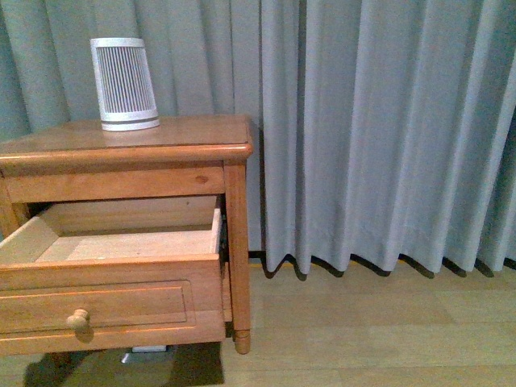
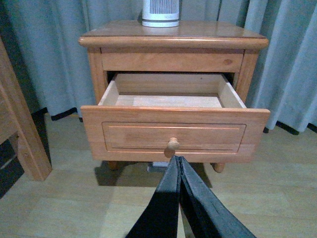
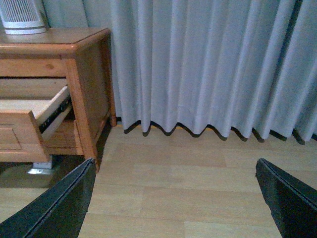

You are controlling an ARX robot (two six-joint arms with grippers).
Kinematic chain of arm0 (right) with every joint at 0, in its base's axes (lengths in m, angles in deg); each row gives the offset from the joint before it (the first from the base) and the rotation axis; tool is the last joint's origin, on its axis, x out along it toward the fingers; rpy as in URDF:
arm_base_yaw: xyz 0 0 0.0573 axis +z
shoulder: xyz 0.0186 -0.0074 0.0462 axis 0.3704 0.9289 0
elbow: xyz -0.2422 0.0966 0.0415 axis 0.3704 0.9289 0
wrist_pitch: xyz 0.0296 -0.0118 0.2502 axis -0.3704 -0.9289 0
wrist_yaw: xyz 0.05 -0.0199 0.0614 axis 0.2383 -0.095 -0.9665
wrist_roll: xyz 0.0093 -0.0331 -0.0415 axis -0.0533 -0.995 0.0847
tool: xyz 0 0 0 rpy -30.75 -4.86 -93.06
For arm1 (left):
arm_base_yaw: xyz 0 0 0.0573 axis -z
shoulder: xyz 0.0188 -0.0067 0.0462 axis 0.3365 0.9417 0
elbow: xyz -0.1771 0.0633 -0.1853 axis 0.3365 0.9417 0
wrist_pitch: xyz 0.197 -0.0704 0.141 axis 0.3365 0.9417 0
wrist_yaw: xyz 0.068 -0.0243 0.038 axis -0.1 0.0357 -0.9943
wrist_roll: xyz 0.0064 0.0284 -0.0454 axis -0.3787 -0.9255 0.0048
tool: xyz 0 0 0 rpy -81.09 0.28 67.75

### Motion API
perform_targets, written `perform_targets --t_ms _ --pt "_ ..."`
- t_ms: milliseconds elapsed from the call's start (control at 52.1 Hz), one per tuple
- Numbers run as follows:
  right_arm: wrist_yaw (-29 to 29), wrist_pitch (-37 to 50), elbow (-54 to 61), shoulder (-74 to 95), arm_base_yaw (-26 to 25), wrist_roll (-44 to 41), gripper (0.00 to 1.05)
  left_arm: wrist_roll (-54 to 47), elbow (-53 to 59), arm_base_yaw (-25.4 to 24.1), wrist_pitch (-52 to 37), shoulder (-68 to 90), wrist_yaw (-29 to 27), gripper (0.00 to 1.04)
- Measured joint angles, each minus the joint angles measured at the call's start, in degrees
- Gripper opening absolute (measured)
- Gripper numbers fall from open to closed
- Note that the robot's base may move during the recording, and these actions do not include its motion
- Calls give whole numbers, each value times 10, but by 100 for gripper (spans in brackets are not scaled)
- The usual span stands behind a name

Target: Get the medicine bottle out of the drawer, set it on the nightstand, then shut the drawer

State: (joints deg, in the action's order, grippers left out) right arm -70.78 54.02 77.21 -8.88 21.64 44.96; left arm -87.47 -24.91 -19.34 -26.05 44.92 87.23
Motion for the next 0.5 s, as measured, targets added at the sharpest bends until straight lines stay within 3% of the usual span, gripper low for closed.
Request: perform_targets --t_ms 269,403,499 --pt "0 0 0 0 0 0 98 1 0 0 0 0 0 5" --pt "2 0 0 0 0 0 98 1 0 0 0 0 2 40" --pt "2 0 0 0 0 0 98 1 0 0 0 0 2 60"
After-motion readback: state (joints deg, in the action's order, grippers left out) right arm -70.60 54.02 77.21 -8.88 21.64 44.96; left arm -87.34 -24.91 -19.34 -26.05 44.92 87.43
